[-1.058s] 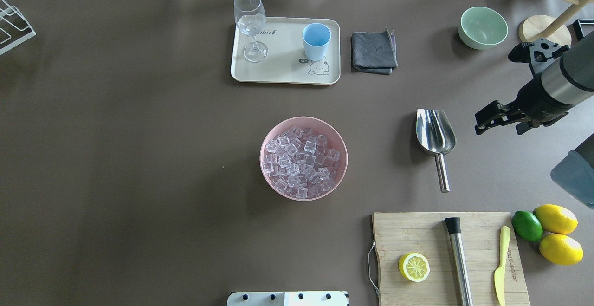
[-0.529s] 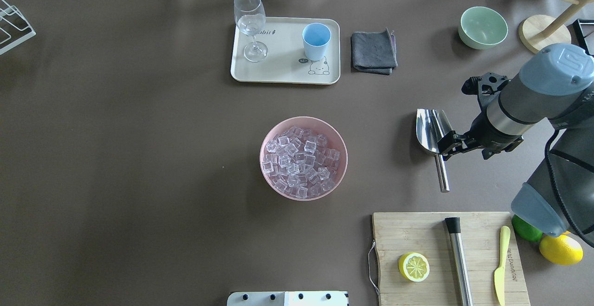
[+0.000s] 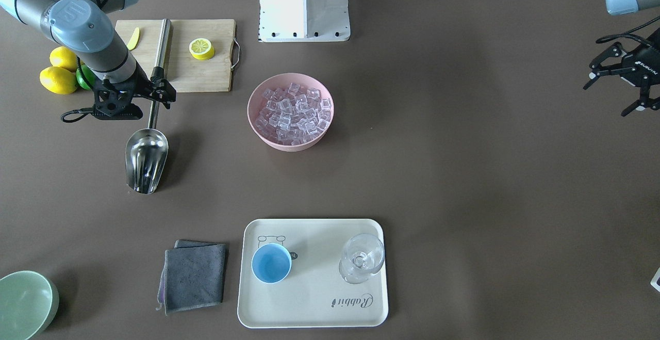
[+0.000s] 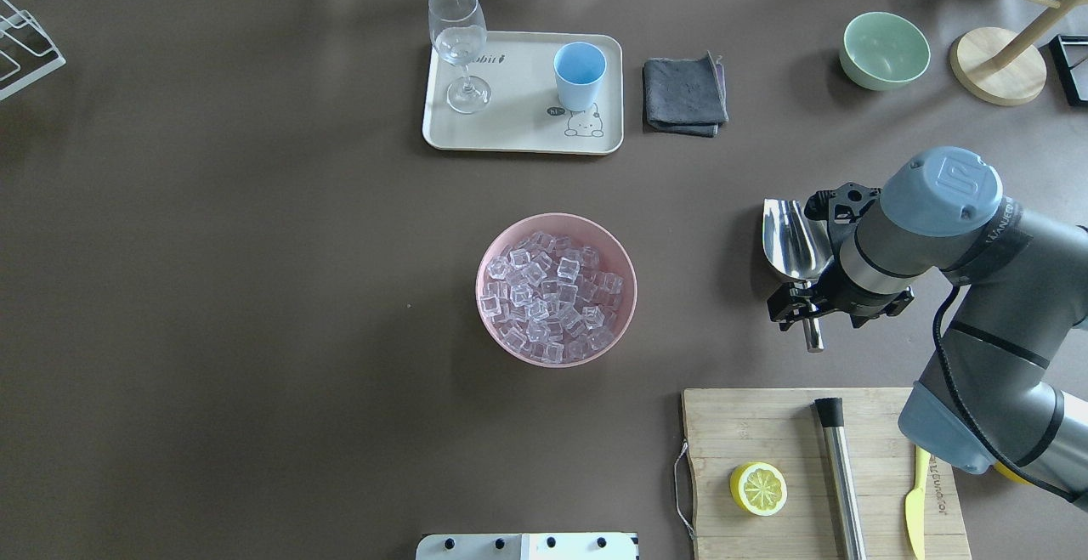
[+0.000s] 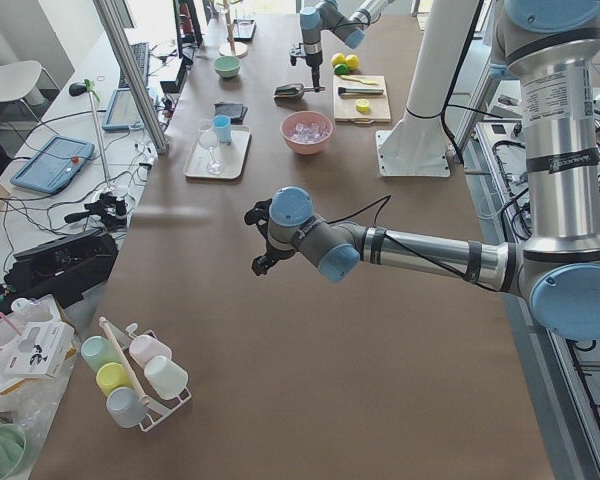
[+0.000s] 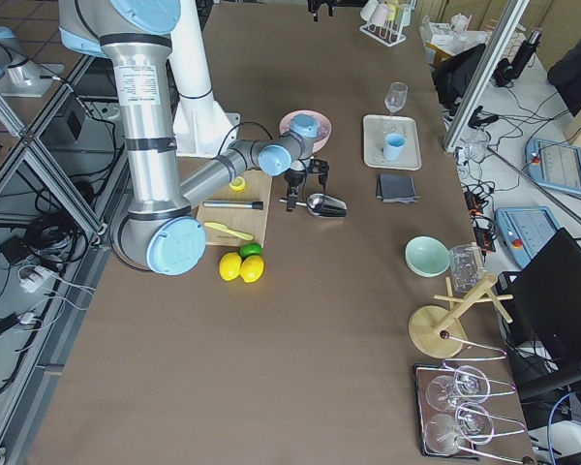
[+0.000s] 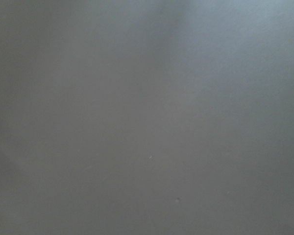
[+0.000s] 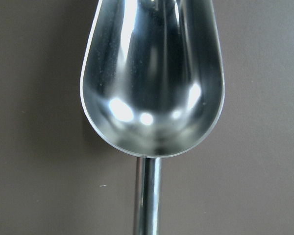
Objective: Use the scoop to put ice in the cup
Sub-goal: 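Reach the right gripper down to the metal scoop handle and grasp it, then lift the metal scoop with the right gripper while the left gripper approaches the pink bowl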
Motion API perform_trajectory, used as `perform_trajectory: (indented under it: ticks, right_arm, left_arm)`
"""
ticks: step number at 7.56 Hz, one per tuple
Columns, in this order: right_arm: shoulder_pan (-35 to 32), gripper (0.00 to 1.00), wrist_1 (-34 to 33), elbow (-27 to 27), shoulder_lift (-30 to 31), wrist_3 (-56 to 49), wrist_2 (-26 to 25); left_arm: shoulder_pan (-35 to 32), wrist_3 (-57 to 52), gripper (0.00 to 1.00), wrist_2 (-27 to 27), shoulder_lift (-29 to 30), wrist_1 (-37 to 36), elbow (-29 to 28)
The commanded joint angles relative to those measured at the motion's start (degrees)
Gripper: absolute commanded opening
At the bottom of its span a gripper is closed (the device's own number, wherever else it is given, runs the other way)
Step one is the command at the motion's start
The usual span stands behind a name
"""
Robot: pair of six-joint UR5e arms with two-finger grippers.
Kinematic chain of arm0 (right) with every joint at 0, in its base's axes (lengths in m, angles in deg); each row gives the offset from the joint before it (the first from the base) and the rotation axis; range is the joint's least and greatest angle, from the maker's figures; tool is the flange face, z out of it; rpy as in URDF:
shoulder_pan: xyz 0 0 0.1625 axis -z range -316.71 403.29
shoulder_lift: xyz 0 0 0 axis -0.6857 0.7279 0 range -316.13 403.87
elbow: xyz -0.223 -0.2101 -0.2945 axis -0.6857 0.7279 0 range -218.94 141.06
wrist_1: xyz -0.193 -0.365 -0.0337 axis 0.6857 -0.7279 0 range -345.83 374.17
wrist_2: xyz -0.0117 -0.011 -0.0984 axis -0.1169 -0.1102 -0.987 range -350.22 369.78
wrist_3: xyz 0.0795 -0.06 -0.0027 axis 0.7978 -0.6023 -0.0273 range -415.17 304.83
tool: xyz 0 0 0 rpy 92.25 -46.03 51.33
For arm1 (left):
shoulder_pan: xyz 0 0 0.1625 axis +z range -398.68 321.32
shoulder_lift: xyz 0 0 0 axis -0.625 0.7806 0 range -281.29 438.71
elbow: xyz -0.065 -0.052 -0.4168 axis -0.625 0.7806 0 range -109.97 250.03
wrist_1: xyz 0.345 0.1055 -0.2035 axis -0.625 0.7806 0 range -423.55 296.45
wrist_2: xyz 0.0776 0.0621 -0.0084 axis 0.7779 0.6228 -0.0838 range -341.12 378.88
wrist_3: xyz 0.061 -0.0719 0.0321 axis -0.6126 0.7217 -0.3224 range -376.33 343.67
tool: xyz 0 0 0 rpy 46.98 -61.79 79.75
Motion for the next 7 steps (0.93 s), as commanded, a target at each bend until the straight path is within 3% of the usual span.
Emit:
perform_trajectory:
  ticks: [1,3,5,6,7]
  right_arm:
    - [1.31,0.98,6.72,3.36,0.08,2.39,-0.63]
    - [1.31,0.92,6.73,3.28,-0.01,2.39,-0.28]
    - [1.31,0.74,6.73,3.10,0.08,2.39,-0.01]
    - [1.31,0.58,6.81,3.10,0.08,2.39,0.08]
    - [1.31,0.32,6.81,3.10,0.17,2.39,0.08]
  left_arm:
    - [7.15,-0.02,0.99,0.27,6.50,3.62,1.56]
    - [10.23,-0.11,0.99,0.18,9.25,7.30,1.30]
    - [17.08,-0.02,0.99,2.45,12.05,14.42,-0.71]
    - [19.71,-0.02,0.99,4.99,12.50,17.24,-1.24]
    - [21.74,0.07,0.99,5.36,13.38,18.48,-2.21]
